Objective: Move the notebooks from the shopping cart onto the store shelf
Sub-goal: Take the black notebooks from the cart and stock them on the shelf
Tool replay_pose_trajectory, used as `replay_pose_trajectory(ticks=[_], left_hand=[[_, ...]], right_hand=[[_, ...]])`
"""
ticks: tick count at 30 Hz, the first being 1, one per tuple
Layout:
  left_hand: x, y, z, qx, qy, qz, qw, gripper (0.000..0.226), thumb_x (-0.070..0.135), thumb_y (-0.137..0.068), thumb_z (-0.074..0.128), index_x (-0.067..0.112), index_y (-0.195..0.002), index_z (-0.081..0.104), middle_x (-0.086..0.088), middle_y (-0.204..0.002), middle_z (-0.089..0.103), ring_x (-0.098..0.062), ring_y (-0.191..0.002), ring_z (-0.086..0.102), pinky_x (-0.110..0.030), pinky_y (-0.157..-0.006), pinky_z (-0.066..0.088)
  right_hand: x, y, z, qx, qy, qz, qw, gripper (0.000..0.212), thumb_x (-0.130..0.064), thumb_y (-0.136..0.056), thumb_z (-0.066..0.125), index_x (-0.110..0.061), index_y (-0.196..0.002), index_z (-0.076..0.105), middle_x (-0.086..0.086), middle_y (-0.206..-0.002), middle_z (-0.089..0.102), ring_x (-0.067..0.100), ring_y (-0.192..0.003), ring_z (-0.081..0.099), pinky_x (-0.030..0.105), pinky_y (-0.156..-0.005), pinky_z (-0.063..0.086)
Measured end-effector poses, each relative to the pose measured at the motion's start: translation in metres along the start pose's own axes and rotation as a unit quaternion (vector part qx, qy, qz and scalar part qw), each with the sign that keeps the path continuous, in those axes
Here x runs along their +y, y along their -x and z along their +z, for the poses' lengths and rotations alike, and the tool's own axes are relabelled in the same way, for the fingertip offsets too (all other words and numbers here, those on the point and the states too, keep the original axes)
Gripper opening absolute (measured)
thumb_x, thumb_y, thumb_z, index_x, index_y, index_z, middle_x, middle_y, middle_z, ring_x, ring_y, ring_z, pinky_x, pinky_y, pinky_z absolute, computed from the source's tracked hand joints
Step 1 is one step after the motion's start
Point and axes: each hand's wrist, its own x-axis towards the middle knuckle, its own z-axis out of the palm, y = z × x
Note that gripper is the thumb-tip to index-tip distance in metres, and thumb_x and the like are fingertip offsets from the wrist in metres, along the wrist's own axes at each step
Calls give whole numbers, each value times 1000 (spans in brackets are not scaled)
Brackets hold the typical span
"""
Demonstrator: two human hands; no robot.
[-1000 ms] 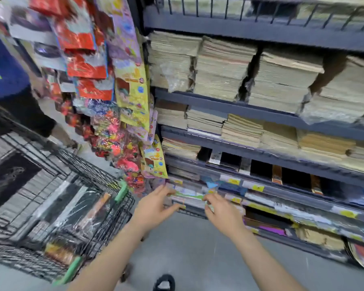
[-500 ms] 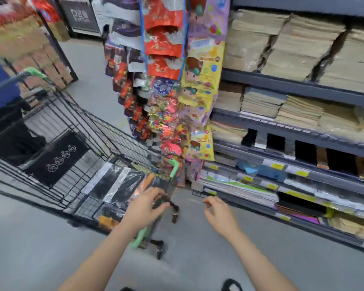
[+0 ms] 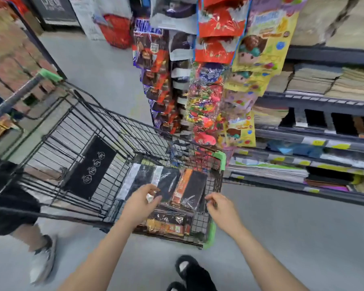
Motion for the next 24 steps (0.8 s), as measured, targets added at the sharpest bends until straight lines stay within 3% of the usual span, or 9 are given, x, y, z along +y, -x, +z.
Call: replay_pose_trajectory(ticks=[6,13,19,22,24], left_hand=[[-34,-53,-23,-26,18,-33,999,34,43,-83,59,25,-111,54,9,-92,61,-10,-79,61,-37,-72,56],[-106,-91,-67,-20,44,-72,996,34,35,-84,63,23,-114,54,7,-99,61,-10,-72,61,-22,-63,48],[-185,-138,-103,-64,29,-55,996,39,35,-84,64,18,-116,54,4,-104,60,-11,-83,61,-35,-77,52],[-219,-166,-105,-99,27,-43,994,45,35,-84,64,15,-122,51,1,-114,57,-18,-97,59,-37,-86,50],[-238,-183,-97,-114,33,-45,992,46,33,-83,65,14,-123,50,-2,-117,56,-21,-102,58,-36,-88,48]], right_hand=[[-35,-52,25,-8,-14,15,1000,22,-18,-90,48,-19,-110,58,-5,-100,58,11,-84,53,26,-74,44],[-90,-108,74,-40,-41,46,997,24,-22,-90,49,-18,-112,57,-4,-104,57,10,-89,55,24,-76,45],[-138,-153,136,14,-65,117,991,20,-19,-89,54,-15,-108,59,-5,-93,54,12,-88,54,31,-90,46],[-154,-166,170,22,-77,161,984,22,-21,-89,55,-12,-109,57,-5,-94,53,12,-90,49,22,-79,36],[-157,-174,191,21,-74,182,980,24,-23,-89,56,-15,-111,56,-3,-99,56,13,-87,51,24,-71,39]])
